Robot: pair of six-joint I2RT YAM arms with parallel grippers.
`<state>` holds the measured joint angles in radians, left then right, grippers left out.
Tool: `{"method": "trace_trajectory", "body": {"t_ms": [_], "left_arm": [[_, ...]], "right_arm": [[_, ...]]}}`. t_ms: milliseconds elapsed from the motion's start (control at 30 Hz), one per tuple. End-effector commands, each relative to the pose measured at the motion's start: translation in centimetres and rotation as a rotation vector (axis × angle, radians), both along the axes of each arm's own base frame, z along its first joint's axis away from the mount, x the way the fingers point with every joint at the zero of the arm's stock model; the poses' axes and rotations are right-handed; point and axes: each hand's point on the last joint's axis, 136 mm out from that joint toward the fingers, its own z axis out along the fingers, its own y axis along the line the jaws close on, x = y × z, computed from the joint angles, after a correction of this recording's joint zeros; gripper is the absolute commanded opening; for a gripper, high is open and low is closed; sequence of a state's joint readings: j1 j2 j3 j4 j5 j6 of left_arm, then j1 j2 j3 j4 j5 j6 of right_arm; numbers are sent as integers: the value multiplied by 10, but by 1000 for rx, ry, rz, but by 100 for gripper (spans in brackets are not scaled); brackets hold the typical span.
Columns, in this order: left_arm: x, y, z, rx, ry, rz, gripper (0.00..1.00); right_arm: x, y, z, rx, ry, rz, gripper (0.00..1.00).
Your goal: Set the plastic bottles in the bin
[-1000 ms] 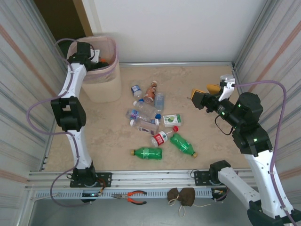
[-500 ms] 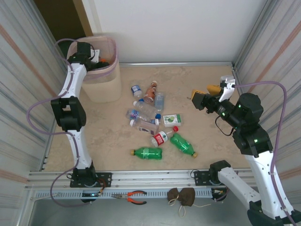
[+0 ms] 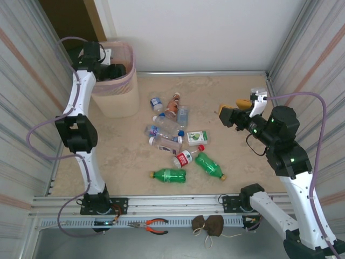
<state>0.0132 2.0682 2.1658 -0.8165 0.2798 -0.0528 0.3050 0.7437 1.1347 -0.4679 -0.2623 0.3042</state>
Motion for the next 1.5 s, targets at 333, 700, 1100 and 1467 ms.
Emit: {"method": "trace_trajectory", "body": {"t_ms": [333,700,1100,1467], "left_arm": [[-54,-19,125,-77,-243,-79,72],[-110,-37,136,-152,-276,-163,72],[-168,-42,97,-189,-226,-169,72],[-198,-17,87,-206,-229,-90,73]], "right_arm": [[7,1,-52,-147,170,20,80],[-19,56,-136,-434,298,319,80],[-68,152,-214,-839,274,714,79],[-97,237,-276,-1133,357,927,77]]}}
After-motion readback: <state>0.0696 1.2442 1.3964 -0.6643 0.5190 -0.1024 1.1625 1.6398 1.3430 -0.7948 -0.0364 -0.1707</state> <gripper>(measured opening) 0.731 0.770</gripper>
